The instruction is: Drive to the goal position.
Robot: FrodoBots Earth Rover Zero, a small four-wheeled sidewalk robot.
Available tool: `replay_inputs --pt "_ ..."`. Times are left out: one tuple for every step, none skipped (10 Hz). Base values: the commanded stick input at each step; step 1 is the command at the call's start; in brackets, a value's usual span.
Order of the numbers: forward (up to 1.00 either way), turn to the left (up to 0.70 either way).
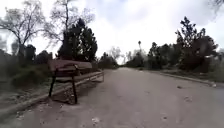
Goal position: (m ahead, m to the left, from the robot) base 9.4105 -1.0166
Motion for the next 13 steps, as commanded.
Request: replay_inputs --pt "0.70 0.00" --pt "0.70 0.00" --pt "0.70 0.00" --pt "0.70 0.00" --pt "0.70 0.00" --pt "0.70 0.00" --pt "0.70 0.00" --pt "0.70 -0.05" --pt "0.70 -0.21" --pt "0.70 -0.27" --pt "0.70 -0.27" --pt "0.70 -0.27" --pt "0.70 -0.27"
